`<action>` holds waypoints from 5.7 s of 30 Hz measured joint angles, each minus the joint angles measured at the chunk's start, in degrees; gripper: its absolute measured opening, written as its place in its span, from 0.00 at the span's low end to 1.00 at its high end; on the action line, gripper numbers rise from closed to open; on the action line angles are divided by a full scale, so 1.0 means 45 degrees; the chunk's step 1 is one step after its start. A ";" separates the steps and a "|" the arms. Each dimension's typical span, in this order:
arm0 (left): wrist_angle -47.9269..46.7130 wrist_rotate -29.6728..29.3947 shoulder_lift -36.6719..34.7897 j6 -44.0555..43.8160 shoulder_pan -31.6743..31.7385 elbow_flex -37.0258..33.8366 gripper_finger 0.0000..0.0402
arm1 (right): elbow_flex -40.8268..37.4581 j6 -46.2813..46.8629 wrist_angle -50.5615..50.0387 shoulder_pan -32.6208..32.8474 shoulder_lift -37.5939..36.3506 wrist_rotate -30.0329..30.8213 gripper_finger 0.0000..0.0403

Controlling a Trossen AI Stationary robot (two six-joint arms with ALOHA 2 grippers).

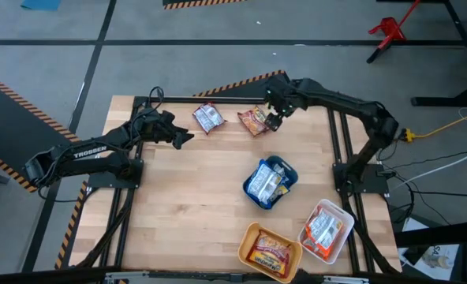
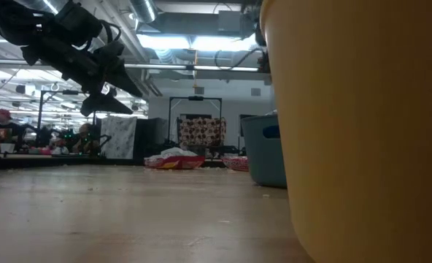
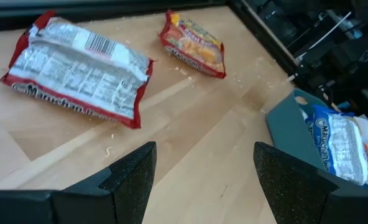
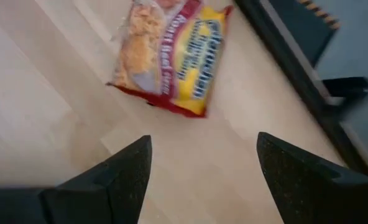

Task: Sort Maruchan noodles
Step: Put the right red noodle pack into the yellow bin

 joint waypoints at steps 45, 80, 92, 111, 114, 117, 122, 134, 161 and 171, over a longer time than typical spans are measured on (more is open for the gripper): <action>-0.0080 -0.0032 0.0000 -0.0676 0.0004 0.0000 0.59 | -0.0012 1.2090 0.4412 0.1785 0.4661 -0.0682 0.00; -0.0056 0.0315 -0.0001 -0.0550 0.0005 0.0000 0.59 | 0.4593 -0.4805 0.1400 0.4260 0.5498 -0.0119 0.84; 0.0014 0.0629 0.0002 -0.0582 -0.0216 -0.0001 0.59 | 0.4588 -0.4281 0.1450 0.4184 0.6569 -0.1303 0.82; 0.1263 0.0532 0.0475 -0.1678 -0.1923 0.0000 0.59 | 0.4956 -0.0989 0.1019 0.4207 0.5939 -0.2588 0.74; 0.1138 0.0314 0.0114 -0.1327 -0.1930 0.0000 0.55 | 0.4933 -0.0781 0.0558 0.4146 0.5587 -0.2974 0.74; 0.0681 0.0203 0.0167 -0.0598 -0.2075 0.0005 0.48 | 0.4940 -0.0724 0.0278 0.4061 0.4869 -0.3268 0.74; 0.1500 0.0067 0.0742 0.0790 -0.2682 0.0005 0.31 | 0.4942 -0.0677 -0.0710 0.3532 0.3870 -0.2067 0.74; 0.5166 -0.0690 0.4710 0.3184 -0.4621 0.0005 0.01 | 0.4070 0.3224 0.0003 0.3223 0.3495 -0.1961 0.74; 0.8192 -0.0032 1.1804 0.3076 -0.2790 0.1176 0.00 | 0.2652 0.5649 0.1146 0.4630 0.3155 -0.1621 0.74; 0.7885 0.0015 1.1834 0.2736 -0.2463 0.1141 0.00 | 0.0843 0.8616 0.4936 0.4757 0.3145 -0.1763 0.74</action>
